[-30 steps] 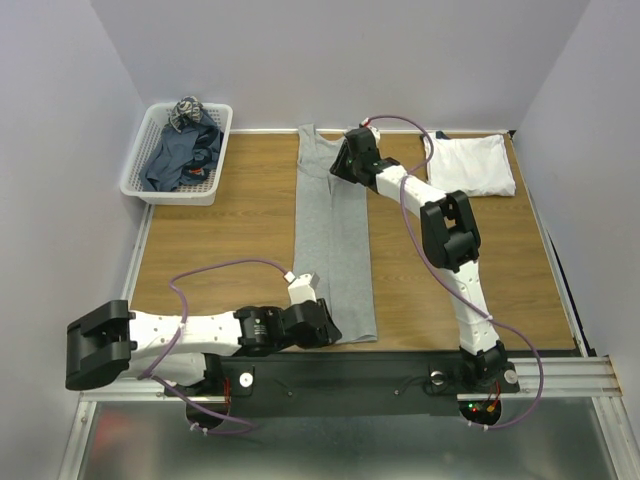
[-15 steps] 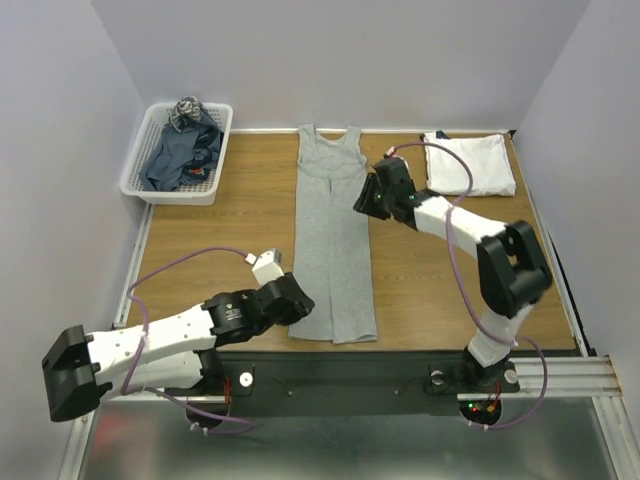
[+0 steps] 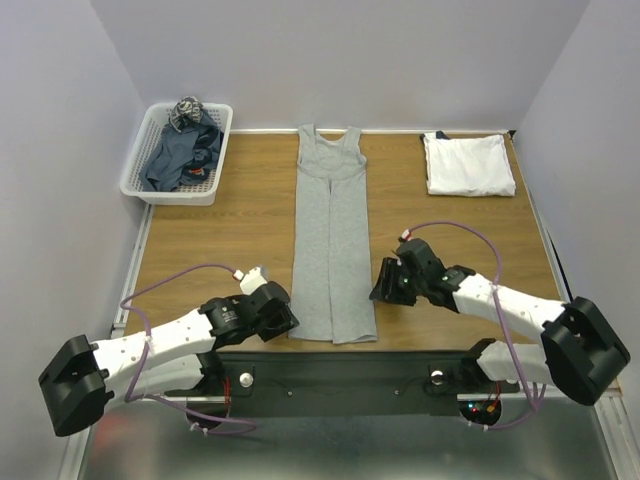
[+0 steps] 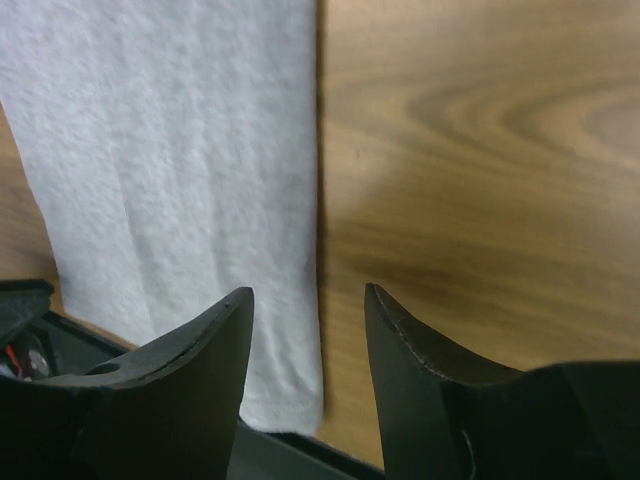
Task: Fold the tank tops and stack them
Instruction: Fold the tank top
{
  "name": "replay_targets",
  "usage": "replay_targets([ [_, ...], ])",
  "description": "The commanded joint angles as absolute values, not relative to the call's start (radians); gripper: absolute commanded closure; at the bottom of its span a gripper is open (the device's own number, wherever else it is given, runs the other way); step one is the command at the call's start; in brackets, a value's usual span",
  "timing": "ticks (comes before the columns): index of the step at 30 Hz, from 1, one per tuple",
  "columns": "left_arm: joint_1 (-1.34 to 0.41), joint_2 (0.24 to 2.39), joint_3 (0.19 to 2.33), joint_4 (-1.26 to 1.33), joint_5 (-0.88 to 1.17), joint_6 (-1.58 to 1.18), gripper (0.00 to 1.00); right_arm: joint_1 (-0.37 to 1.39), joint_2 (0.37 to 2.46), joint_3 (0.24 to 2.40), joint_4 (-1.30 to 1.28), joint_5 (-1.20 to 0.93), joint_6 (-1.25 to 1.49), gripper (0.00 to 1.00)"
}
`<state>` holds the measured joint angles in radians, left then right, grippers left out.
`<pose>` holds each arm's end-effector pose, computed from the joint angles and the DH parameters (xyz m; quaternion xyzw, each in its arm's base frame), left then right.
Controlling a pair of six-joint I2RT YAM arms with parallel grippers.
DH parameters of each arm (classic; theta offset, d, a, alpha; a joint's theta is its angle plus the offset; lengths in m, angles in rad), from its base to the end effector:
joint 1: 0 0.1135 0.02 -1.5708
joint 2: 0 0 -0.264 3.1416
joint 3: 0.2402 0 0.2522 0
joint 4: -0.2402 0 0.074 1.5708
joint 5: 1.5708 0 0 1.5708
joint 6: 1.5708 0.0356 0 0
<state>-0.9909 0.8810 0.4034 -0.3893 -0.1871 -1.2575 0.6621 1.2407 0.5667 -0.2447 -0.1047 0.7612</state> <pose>0.0974 -0.1366 0.1748 -0.1561 0.9220 -0.2717 0.2273 0.1788 0.1441 0.1703 0.0301 0.9457 0.2464 0.2099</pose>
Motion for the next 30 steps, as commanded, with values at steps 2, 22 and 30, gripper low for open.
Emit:
replay_targets([
  [2, -0.965, 0.906, 0.382, -0.396, -0.106, -1.258, 0.48, 0.678, 1.123, 0.503, -0.316, -0.153, 0.816, 0.44],
  [22, -0.939, 0.965, 0.385, -0.466, -0.052, -1.236, 0.54, 0.732, 1.161, 0.330, -0.301, -0.376, 0.861, 0.45],
  [30, -0.939, 0.972, 0.367, -0.442, -0.029, -1.230, 0.65, 0.758, 1.154, 0.273, -0.302, -0.341, 0.906, 0.47],
])
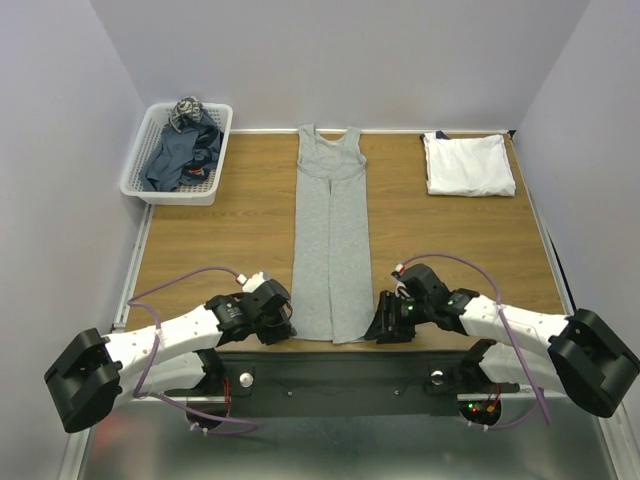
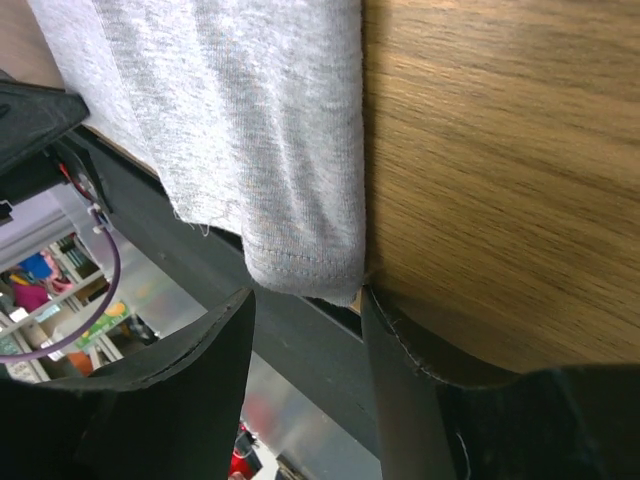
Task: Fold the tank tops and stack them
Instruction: Fold the tank top
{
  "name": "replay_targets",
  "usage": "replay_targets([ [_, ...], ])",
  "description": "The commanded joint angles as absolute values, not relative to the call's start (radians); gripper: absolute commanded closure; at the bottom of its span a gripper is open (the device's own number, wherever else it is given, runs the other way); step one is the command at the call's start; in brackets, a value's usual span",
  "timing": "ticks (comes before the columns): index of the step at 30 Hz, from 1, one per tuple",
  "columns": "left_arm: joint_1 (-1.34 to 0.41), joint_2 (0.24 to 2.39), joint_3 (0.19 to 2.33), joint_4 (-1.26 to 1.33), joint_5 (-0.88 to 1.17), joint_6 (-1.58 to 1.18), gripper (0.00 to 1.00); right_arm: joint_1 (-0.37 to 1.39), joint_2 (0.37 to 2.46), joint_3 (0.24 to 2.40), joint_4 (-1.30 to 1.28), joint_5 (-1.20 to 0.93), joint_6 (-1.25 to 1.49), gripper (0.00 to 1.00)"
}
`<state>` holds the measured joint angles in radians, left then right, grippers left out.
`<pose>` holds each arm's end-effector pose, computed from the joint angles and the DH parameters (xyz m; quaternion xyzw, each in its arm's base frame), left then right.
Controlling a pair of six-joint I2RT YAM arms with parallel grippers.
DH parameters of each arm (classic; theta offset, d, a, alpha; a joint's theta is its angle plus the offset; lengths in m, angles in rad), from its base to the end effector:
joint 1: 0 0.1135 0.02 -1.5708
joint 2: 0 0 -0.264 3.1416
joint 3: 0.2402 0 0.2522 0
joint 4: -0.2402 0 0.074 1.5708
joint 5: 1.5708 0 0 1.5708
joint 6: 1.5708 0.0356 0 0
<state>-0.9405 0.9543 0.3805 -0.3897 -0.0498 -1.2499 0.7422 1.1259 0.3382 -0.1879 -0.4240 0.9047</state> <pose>0.1006 -0.1348 0.1564 -0.1543 0.9414 -0.2549 0.1580 0.1238 0.1334 0.1324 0.0144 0.9366 0.3470 0.0473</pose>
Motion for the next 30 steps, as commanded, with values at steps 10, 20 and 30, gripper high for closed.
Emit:
replay_targets([
  [10, -0.937, 0.966, 0.351, -0.417, -0.021, -1.221, 0.77, 0.758, 1.060, 0.298, -0.304, -0.221, 0.966, 0.48],
  [20, -0.937, 0.963, 0.351, -0.414, -0.021, -1.215, 0.80, 0.758, 0.983, 0.288, -0.319, -0.155, 1.045, 0.40],
  [30, -0.937, 0.960, 0.350, -0.410, -0.020, -1.210, 0.82, 0.758, 1.130, 0.342, -0.305, -0.176, 1.022, 0.54],
])
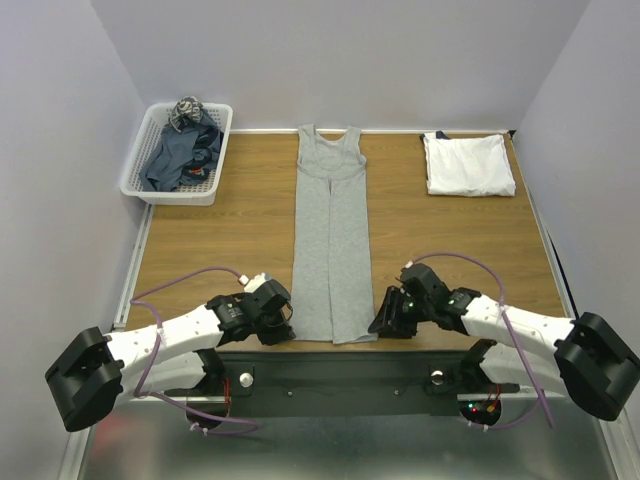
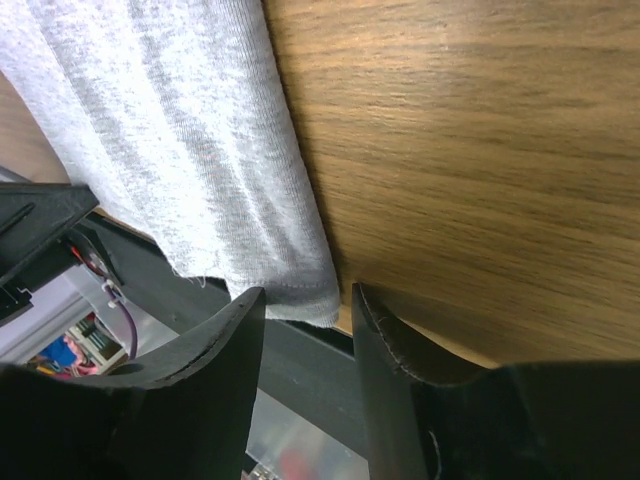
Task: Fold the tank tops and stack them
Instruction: Fold the tank top
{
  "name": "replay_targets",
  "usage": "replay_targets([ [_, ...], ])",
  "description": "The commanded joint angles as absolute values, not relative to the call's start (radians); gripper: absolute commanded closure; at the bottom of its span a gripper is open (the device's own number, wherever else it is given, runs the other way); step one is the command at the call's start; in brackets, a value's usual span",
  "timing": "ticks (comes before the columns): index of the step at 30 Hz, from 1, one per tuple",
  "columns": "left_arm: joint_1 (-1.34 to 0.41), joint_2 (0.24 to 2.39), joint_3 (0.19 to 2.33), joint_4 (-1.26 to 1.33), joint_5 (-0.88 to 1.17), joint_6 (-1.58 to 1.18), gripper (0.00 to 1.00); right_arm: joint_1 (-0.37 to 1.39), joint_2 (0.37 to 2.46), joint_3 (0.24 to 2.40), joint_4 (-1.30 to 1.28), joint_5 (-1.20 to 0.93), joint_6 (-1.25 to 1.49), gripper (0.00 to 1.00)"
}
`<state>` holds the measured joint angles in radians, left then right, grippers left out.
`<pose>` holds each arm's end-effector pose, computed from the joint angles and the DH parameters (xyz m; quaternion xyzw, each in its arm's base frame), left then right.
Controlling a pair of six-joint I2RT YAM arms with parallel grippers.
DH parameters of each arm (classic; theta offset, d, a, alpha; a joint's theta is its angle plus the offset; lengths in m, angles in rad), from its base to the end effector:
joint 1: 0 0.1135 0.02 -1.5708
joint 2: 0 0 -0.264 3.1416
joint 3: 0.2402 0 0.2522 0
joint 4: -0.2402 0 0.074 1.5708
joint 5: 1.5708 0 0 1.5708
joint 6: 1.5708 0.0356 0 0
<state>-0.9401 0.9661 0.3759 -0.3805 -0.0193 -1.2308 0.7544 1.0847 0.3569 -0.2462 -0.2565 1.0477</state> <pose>0.1000 -0.1359 0.1538 -0.1412 0.9448 -0.2571 0.1460 0.1253 0.1301 0.1391 0.1013 0.9433 0.3045 0.0852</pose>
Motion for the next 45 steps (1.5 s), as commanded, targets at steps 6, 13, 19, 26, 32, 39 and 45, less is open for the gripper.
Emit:
replay_targets([
  [6, -0.937, 0.953, 0.348, -0.410, -0.020, -1.209, 0.84, 0.759, 1.163, 0.333, -0.270, -0.201, 1.019, 0.59],
  [13, -0.937, 0.957, 0.353, -0.391, -0.023, -1.193, 0.92, 0.770, 1.177, 0.321, -0.247, -0.196, 1.022, 0.70],
  [19, -0.948, 0.931, 0.339, -0.354, -0.005, -1.201, 1.00, 0.770, 1.158, 0.340, -0.256, -0.187, 0.993, 0.90],
  [26, -1.083, 0.937, 0.385, -0.362, -0.049, -1.284, 1.00, 0.811, 1.105, 0.387, -0.331, -0.163, 0.966, 0.98],
  [32, -1.230, 0.953, 0.420, -0.411, -0.094, -1.402, 1.00, 0.922, 1.002, 0.393, -0.423, -0.095, 1.022, 0.99],
  [39, -1.361, 0.966, 0.472, -0.468, -0.124, -1.480, 1.00, 1.075, 0.926, 0.498, -0.569, 0.046, 1.105, 1.00],
  [45, -1.231, 0.953, 0.600, -0.512, -0.239, -1.353, 1.00, 1.049, 1.038, 0.661, -0.583, 0.218, 1.016, 0.99],
])
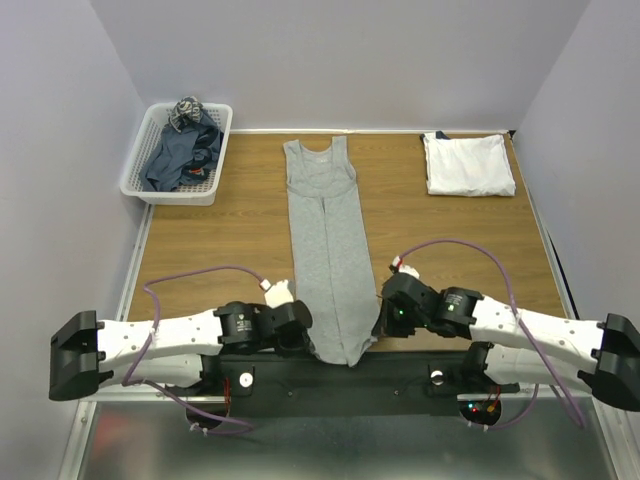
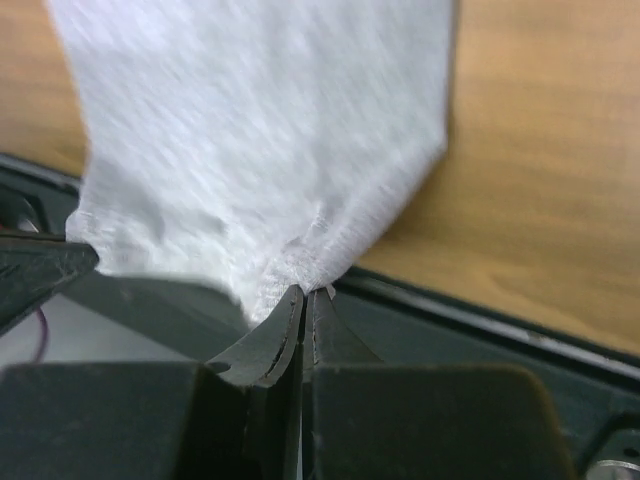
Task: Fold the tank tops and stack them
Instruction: Fold the tank top
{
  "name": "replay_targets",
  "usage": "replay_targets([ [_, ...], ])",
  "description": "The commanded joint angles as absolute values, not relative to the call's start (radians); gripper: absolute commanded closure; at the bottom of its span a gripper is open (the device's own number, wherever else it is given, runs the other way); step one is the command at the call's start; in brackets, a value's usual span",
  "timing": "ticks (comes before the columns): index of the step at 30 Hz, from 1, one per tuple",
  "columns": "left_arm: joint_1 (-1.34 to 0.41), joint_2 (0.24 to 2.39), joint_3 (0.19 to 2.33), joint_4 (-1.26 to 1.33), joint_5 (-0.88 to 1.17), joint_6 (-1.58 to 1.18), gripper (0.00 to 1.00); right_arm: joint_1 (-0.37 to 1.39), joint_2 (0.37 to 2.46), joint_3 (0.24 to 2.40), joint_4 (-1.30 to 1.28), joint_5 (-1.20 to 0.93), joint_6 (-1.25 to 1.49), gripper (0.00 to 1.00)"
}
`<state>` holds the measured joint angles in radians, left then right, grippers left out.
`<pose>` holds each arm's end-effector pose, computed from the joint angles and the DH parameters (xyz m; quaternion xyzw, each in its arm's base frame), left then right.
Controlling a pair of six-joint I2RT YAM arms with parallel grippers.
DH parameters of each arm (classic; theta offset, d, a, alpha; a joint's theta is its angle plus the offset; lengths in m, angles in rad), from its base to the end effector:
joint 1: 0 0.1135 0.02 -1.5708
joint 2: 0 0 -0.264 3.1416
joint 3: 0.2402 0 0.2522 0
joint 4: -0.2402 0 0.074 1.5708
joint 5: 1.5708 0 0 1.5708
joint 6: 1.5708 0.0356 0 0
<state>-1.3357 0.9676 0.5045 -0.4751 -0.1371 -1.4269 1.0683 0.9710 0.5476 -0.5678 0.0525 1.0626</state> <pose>0.0468 -0.1747 0.1870 -0.0645 0.9462 -0.2925 0.1224 0.0878 0.1559 0.1938 0.0048 0.9580 0.2378 0.1603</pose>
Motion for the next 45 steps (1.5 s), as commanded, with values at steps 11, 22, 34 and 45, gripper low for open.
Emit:
replay_targets([
  [11, -0.884, 1.061, 0.689, -0.335, -0.213, -0.982, 1.00, 0.884, 1.330, 0.902, -0.434, 0.305, 0.752, 1.00],
  [22, -0.660, 1.238, 0.804, -0.161, -0.180, -0.766, 1.00, 0.787, 1.511, 1.026, -0.289, 0.334, 0.637, 1.00],
  [34, -0.543, 1.479, 1.005, -0.066, -0.117, -0.655, 1.00, 0.673, 1.707, 1.226, -0.226, 0.287, 0.563, 1.00],
  [45, -0.450, 1.623, 1.176, -0.071, -0.080, -0.606, 1.00, 0.566, 1.825, 1.379, -0.219, 0.236, 0.534, 1.00],
])
